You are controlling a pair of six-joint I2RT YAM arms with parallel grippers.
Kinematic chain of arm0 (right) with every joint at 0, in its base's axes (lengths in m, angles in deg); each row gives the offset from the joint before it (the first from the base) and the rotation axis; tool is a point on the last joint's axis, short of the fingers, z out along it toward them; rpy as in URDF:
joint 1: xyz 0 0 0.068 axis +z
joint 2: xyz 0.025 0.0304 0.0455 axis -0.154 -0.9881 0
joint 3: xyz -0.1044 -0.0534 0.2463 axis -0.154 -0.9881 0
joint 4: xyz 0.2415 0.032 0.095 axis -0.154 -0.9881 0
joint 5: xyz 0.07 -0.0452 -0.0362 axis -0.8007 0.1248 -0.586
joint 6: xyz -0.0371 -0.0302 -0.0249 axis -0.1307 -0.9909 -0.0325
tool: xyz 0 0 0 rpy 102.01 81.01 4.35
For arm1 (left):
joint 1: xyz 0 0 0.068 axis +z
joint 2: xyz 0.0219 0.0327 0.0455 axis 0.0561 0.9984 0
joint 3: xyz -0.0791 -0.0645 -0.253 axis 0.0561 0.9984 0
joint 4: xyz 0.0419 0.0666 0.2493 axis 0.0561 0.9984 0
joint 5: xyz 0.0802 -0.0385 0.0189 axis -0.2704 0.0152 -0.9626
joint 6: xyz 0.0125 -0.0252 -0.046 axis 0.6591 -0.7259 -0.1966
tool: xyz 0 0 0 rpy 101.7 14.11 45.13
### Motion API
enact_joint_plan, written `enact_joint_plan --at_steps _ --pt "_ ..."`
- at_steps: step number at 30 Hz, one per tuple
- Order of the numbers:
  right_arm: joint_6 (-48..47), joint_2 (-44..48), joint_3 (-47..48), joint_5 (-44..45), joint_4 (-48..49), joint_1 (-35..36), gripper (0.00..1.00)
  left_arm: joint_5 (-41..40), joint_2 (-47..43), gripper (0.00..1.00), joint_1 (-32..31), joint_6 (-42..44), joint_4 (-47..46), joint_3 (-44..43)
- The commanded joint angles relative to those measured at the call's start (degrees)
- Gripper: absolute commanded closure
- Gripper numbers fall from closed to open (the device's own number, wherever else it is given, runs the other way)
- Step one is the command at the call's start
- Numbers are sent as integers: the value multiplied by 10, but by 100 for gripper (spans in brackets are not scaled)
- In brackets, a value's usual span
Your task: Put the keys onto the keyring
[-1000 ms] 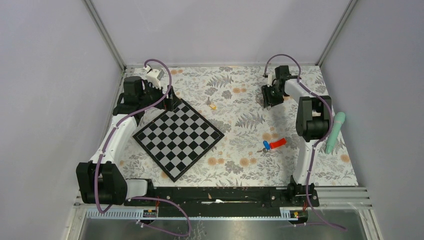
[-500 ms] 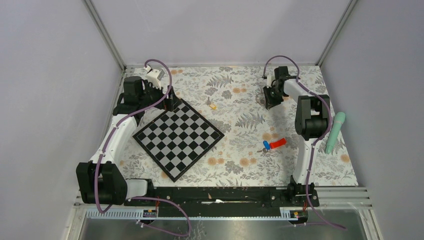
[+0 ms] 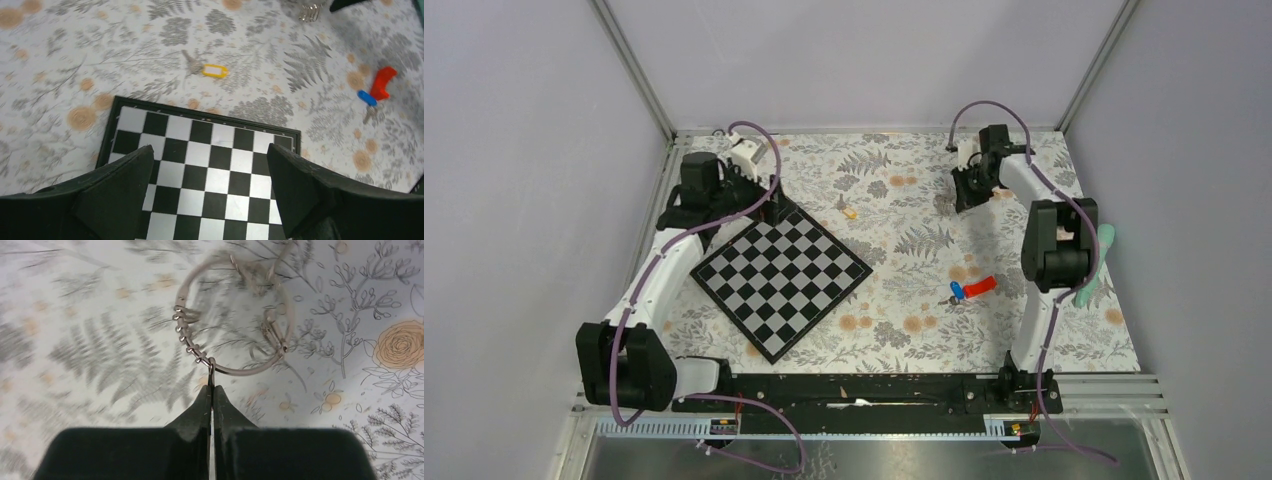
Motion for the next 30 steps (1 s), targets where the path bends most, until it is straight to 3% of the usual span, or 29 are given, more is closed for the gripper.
enact_joint_plan --at_steps 1,6,11,17,23,30 --pt "-73 127 3 -144 -81 1 100 52 8 13 -59 93 -17 -41" --pt "-87 190 -2 -289 -154 13 100 110 51 26 -138 185 4 -110" --pt "-24 232 -25 -368 -151 44 100 95 110 28 -247 271 69 -233" --pt "30 273 -50 -386 -117 92 100 136 166 26 -314 315 80 -295" --pt "7 315 -67 -395 -119 103 100 167 188 29 -344 375 82 -277" --pt "-55 363 -111 -396 -145 134 100 146 201 38 -357 603 209 -288"
